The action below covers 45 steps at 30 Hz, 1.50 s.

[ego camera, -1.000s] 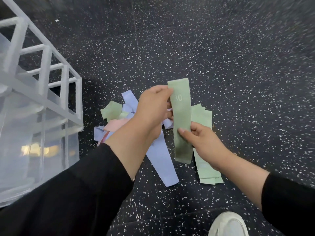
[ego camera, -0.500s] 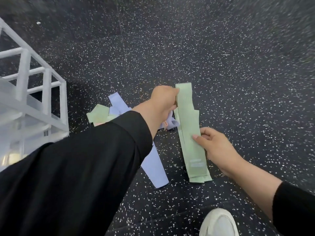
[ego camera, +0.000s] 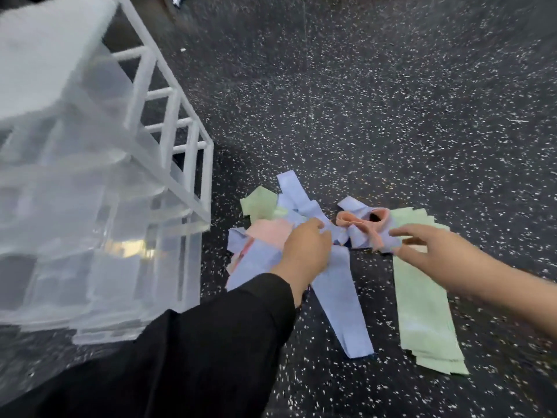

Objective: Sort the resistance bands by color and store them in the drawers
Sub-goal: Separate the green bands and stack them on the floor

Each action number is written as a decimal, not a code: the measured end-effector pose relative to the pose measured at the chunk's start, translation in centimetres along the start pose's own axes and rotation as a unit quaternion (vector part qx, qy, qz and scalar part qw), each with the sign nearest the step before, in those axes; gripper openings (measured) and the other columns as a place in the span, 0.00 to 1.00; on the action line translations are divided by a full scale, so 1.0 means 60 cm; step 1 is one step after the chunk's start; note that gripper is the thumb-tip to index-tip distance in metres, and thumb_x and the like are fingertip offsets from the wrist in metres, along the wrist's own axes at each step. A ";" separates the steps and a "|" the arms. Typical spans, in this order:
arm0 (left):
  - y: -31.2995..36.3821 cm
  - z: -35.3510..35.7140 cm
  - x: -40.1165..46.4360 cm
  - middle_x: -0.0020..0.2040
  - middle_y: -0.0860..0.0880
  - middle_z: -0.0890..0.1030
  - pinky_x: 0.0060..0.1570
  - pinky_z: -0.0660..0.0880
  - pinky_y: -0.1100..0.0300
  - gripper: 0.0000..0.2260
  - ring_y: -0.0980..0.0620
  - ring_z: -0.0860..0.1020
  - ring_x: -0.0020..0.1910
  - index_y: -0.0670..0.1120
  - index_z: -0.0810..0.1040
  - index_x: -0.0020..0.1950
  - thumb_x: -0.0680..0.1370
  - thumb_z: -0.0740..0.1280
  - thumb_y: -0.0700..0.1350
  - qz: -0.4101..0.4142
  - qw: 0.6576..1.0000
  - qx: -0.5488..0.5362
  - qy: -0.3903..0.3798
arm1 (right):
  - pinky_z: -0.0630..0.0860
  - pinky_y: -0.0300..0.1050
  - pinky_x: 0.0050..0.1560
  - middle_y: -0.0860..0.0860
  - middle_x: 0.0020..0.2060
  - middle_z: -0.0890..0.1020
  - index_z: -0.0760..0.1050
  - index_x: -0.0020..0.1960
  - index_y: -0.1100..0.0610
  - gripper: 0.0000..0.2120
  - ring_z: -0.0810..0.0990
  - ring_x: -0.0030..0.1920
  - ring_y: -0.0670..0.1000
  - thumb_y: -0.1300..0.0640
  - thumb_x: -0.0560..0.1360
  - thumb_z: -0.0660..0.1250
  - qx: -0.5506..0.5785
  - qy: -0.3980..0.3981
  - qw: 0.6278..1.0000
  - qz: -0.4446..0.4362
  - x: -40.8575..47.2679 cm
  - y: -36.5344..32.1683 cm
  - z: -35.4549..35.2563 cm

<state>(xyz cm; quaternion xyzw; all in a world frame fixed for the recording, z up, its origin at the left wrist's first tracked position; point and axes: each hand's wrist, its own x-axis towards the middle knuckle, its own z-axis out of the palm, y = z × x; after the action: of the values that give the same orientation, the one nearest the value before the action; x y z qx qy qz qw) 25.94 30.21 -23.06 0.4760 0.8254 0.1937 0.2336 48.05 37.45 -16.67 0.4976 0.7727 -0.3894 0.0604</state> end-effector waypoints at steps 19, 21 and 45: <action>-0.174 -0.060 0.132 0.73 0.46 0.68 0.69 0.65 0.40 0.16 0.41 0.66 0.72 0.49 0.74 0.68 0.82 0.57 0.50 -0.078 0.969 0.170 -0.159 | 0.70 0.55 0.65 0.38 0.51 0.82 0.70 0.68 0.36 0.19 0.81 0.51 0.49 0.37 0.80 0.52 -0.191 -0.062 0.977 -0.065 0.146 -0.108 0.073; -0.170 -0.059 0.138 0.61 0.46 0.77 0.64 0.68 0.46 0.12 0.42 0.73 0.62 0.48 0.78 0.58 0.82 0.57 0.48 -0.098 0.971 0.153 -0.154 | 0.68 0.49 0.64 0.42 0.55 0.83 0.70 0.70 0.39 0.19 0.80 0.51 0.51 0.39 0.82 0.54 -0.182 -0.062 0.979 -0.065 0.141 -0.102 0.080; 0.116 -0.275 0.039 0.41 0.43 0.77 0.42 0.72 0.51 0.14 0.46 0.72 0.41 0.46 0.79 0.44 0.74 0.58 0.32 0.092 0.822 -0.561 0.031 | 0.77 0.53 0.60 0.42 0.76 0.68 0.53 0.81 0.40 0.41 0.78 0.65 0.48 0.48 0.76 0.74 0.250 0.101 0.956 -0.112 0.098 -0.146 -0.032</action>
<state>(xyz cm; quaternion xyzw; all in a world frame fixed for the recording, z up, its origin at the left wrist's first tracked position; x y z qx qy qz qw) 20.32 33.96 -6.30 0.3305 0.5333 0.6583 0.4160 38.54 41.18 -13.41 0.4437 0.7036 -0.5222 -0.1882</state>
